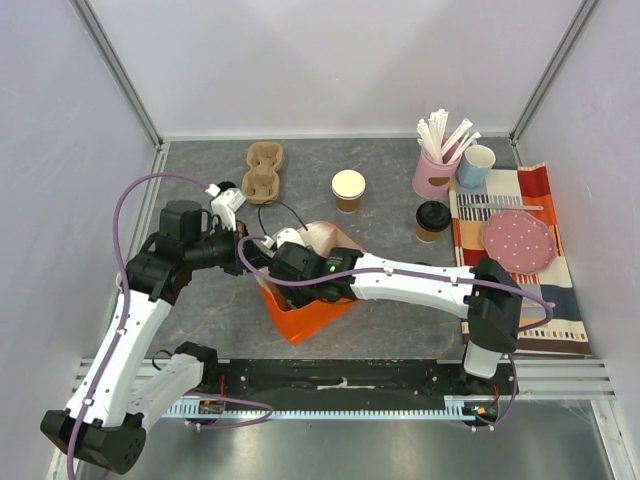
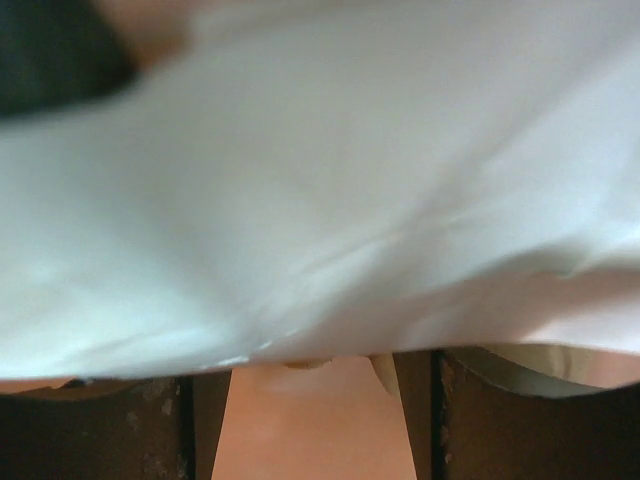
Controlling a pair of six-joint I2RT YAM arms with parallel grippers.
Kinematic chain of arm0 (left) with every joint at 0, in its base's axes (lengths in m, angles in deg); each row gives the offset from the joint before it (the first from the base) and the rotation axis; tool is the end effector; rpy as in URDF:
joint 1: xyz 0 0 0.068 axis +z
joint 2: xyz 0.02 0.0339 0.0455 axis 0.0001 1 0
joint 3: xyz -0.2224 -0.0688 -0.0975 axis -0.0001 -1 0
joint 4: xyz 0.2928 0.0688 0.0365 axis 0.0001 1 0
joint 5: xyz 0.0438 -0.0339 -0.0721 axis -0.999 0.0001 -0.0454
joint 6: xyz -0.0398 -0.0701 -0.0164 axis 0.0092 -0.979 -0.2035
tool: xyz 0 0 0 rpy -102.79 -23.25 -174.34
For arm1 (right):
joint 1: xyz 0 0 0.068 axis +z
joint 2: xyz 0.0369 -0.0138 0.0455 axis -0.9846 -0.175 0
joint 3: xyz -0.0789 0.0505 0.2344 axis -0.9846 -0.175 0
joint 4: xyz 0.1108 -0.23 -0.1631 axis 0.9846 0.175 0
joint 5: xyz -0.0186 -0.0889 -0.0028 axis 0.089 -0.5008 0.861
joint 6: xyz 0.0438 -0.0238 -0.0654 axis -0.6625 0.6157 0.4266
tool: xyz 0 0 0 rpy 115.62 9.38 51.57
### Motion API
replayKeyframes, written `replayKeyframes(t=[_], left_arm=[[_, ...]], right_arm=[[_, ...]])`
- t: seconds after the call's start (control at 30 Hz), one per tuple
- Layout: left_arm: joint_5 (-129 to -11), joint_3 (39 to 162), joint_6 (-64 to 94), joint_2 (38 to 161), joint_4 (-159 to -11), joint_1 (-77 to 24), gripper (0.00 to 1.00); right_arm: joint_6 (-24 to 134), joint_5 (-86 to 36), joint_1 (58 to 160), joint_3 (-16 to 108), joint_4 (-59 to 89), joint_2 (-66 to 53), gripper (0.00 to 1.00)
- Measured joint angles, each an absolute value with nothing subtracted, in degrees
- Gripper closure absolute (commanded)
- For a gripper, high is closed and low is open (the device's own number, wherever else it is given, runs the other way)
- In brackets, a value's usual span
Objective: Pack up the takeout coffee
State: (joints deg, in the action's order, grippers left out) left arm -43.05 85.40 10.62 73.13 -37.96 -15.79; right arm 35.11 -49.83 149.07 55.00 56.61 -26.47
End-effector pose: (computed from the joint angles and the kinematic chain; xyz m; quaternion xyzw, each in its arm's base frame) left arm 0.2256 -0.1067 0.3158 0.1344 0.8537 -0.3761 0.3343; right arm 0.1744 0.3997 0.2041 -0.3081 0.9021 0.1038 0.2837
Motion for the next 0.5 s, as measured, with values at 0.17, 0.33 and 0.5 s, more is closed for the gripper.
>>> replayKeyframes(t=[0.17,0.33,0.5], left_arm=[[-44.71,84.99,10.7,72.6,-37.89,-15.83,0.98],[-48.58,84.92,10.92,70.57,-36.97,-15.87,0.98],[-49.74,84.99,10.92,70.39,-36.95,-15.87,0.98]], right_arm=[[33.75,-49.7,149.09,51.43,52.13,-25.99,0.39],[32.55,-50.84,148.87,48.77,50.53,-24.81,0.37],[32.53,-51.06,149.09,44.44,50.14,-21.53,0.38]])
